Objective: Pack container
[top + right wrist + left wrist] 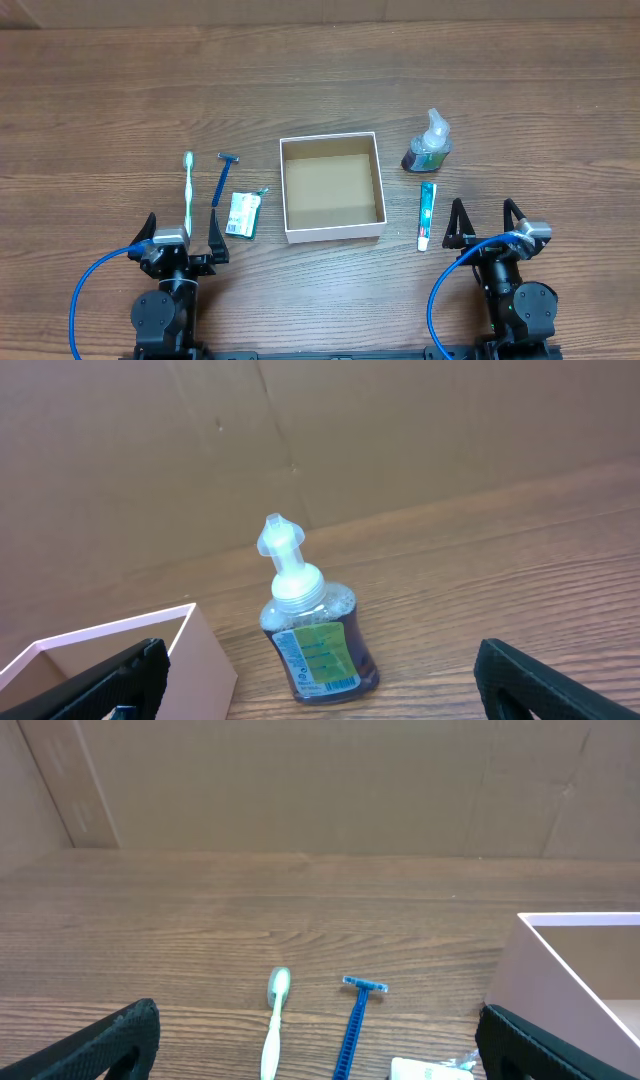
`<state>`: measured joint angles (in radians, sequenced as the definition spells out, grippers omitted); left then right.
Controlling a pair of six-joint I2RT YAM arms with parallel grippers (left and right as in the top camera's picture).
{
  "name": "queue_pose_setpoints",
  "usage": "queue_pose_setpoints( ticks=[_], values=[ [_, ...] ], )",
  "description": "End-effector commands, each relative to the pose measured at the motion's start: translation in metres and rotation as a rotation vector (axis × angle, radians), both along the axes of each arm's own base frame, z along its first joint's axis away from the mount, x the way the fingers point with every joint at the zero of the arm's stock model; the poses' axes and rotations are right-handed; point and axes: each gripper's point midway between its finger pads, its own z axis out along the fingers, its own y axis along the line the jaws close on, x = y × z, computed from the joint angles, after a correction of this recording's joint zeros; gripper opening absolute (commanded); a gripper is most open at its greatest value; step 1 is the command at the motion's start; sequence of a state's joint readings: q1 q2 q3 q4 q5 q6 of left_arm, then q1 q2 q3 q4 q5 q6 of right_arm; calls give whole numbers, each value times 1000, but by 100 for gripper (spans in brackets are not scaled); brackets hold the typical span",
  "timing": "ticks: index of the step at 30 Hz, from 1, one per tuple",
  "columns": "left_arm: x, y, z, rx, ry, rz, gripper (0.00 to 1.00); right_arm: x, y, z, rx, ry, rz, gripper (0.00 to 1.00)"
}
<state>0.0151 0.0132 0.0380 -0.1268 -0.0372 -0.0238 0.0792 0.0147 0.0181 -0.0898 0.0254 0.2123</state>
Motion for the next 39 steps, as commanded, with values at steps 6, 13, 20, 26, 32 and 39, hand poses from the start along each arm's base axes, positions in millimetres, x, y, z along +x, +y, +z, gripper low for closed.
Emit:
queue_pose_setpoints(
  ticks=[6,13,20,26,32,39],
  values=[
    [0,2,-2,-9,-4,9,100,-5,28,14,1,-69,168,100],
    [0,2,-2,-9,-4,9,100,-18,25,86,-27,-114,153,100],
    [0,2,-2,-9,-4,9,100,12,24,146,-95,64,144,100],
    [0,2,-2,-9,-4,9,100,72,32,143,-133,422,184,100],
    [0,2,-2,-9,-4,9,100,139,37,99,-128,663,200,100],
    [0,2,-2,-9,-4,9,100,166,40,50,-146,761,216,100]
  ],
)
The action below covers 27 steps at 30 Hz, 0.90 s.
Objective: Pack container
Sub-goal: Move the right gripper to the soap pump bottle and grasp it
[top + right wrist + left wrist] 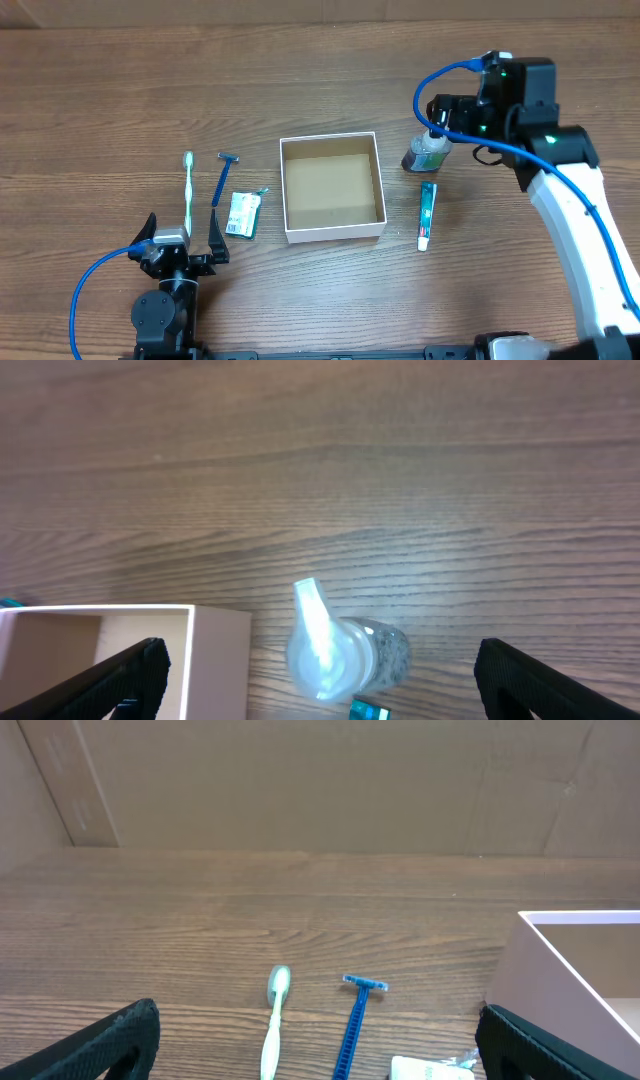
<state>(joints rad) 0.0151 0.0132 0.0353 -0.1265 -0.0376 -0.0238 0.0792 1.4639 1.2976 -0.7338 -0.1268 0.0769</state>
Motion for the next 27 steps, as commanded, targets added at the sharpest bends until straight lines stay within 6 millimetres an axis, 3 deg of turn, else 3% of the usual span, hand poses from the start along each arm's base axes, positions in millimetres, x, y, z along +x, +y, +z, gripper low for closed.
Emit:
queue_pose_setpoints(
  ticks=[1,11,16,20,24,27],
  values=[
    [0,2,-1,-9,-6,9,100,10,3,4,-28,-26,44,99],
    [0,2,-1,-9,-6,9,100,14,11,-42,-84,86,122,98],
    [0,2,-1,-9,-6,9,100,15,14,-58,-135,120,126,80],
    [0,2,-1,-9,-6,9,100,16,17,-62,-148,123,131,76],
    [0,2,-1,-9,-6,9,100,17,16,-62,-157,123,124,54],
    [0,2,-1,-9,-6,9,100,17,14,-62,-163,122,120,52]
  ],
)
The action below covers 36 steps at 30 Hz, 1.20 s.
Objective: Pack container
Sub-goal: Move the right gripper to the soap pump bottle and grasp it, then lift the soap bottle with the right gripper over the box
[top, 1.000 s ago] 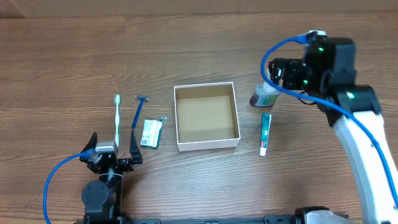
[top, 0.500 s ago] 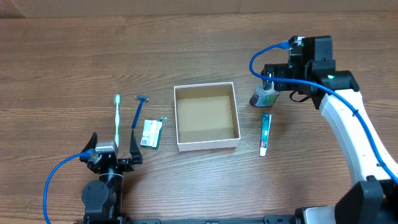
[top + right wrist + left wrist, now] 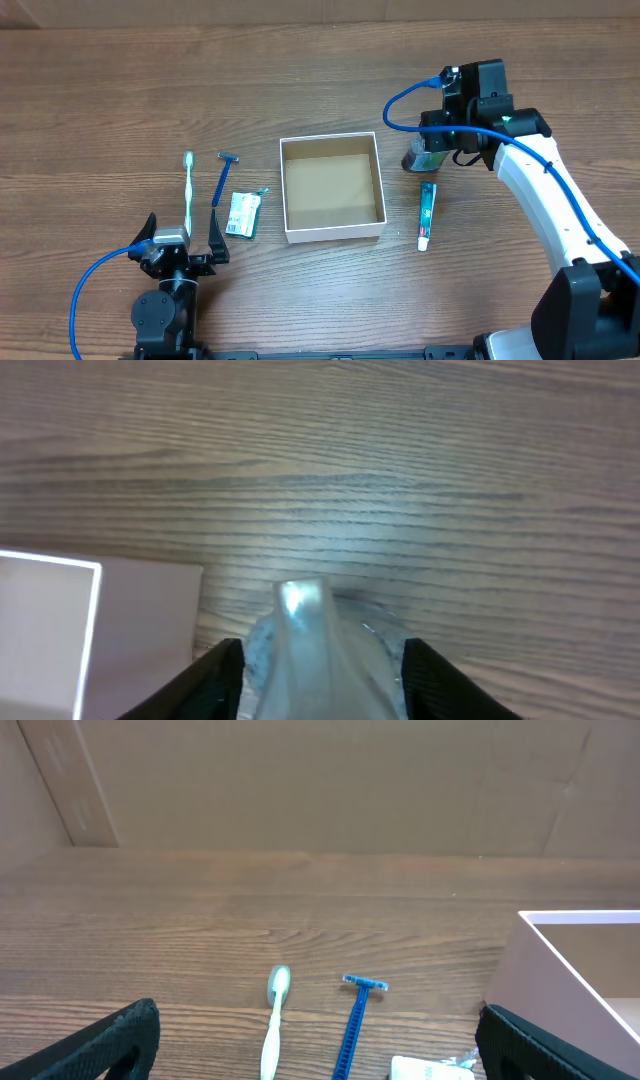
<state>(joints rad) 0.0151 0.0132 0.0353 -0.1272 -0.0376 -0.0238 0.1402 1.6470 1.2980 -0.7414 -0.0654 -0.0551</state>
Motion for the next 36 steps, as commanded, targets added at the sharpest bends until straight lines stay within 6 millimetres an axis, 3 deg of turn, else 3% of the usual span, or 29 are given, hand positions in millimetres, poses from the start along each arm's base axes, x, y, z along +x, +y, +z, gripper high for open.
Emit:
queue_pose_setpoints(
  ticks=[1,4,7,10,17,23,27,30,36],
  values=[
    [0,2,0,-9,-7,9,100,10,-1,12,-15,-40,-7,52],
    [0,2,0,-9,-7,9,100,10,-1,12,-14,-42,-7,51],
    [0,2,0,-9,-7,9,100,10,0,12,-12,-42,-6,42],
    [0,2,0,-9,-7,9,100,11,2,14,0,-48,-3,42],
    [0,2,0,-9,-7,9,100,11,4,14,14,-50,5,24],
    [0,2,0,-9,-7,9,100,13,3,18,5,-55,-1,20],
    [0,2,0,-9,-7,9,100,14,3,42,6,-60,0,19],
    [0,2,0,-9,-7,9,100,12,10,78,9,-80,18,19],
    [0,2,0,-9,-7,9,100,-3,45,142,4,-132,96,20]
  ],
)
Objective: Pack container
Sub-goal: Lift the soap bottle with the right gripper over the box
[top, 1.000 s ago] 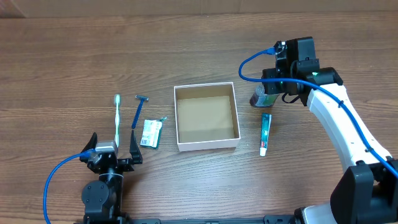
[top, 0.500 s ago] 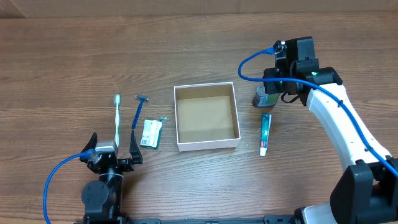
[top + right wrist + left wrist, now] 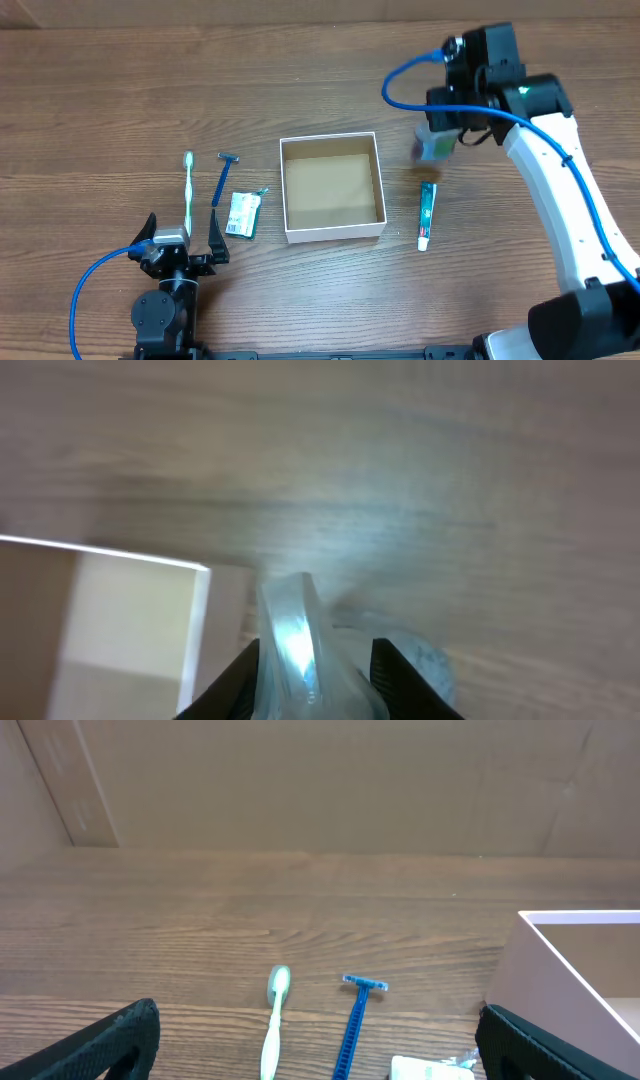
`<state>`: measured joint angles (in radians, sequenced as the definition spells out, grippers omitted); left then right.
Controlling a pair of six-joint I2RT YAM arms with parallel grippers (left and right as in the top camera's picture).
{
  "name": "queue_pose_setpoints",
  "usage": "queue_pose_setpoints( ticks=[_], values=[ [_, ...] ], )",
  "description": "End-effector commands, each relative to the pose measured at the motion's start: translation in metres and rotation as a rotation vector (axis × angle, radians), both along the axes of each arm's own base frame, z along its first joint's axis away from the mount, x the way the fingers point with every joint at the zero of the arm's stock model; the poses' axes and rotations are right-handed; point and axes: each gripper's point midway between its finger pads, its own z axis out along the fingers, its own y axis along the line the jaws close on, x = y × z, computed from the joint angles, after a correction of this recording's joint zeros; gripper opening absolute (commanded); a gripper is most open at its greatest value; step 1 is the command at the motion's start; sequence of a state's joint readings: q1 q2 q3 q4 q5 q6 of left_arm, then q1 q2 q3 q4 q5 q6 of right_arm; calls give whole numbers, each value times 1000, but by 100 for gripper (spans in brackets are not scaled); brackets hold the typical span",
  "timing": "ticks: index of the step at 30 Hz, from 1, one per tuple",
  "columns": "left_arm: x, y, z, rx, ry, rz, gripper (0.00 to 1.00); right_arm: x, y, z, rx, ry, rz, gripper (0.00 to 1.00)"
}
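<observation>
The soap pump bottle (image 3: 434,147) hangs blurred above the table, right of the open white box (image 3: 283,190), and my right gripper (image 3: 441,128) is shut on it. In the right wrist view the clear pump head (image 3: 293,635) fills the gap of that gripper (image 3: 315,672), with the box corner (image 3: 100,548) below to the left. A toothpaste tube (image 3: 427,215) lies right of the box. Left of it lie a toothbrush (image 3: 188,190), a blue razor (image 3: 221,178) and a green packet (image 3: 242,214). My left gripper (image 3: 185,243) rests open at the front left.
In the left wrist view the toothbrush (image 3: 275,1020), razor (image 3: 355,1020) and packet (image 3: 430,1069) lie between the wide-open fingers of the left gripper (image 3: 318,1035), with the box wall (image 3: 570,960) at the right. A cardboard wall stands behind the table.
My right gripper, then down around the bottle on the table, now holds it off the surface, a little farther back. The left arm has not moved.
Both grippers rested open at the front edge. Then my right arm was out over the soap bottle, open above it. Then its fingers were close on the pump head with the bottle standing. Now the bottle is lifted in the shut gripper beside the box.
</observation>
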<state>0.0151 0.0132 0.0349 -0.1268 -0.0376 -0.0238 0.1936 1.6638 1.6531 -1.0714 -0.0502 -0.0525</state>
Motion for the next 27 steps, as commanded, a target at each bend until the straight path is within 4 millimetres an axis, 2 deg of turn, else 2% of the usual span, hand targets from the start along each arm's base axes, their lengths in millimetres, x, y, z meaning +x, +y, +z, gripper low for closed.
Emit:
queue_pose_setpoints(
  ticks=[1,4,6,10,14,19,27],
  values=[
    [0,2,0,-9,-7,9,100,-3,33,66,31,-129,54,20],
    [0,2,0,-9,-7,9,100,-14,57,95,89,-155,44,20],
    [0,2,0,-9,-7,9,100,-19,70,107,117,-173,55,20],
    [0,2,0,-9,-7,9,100,-29,95,114,155,-175,80,20],
    [0,2,0,-9,-7,9,100,-32,108,100,157,-141,93,20],
    [0,2,0,-9,-7,9,100,-26,121,73,154,-80,80,20],
    [0,2,0,-9,-7,9,100,-14,142,22,100,21,102,20]
  ],
)
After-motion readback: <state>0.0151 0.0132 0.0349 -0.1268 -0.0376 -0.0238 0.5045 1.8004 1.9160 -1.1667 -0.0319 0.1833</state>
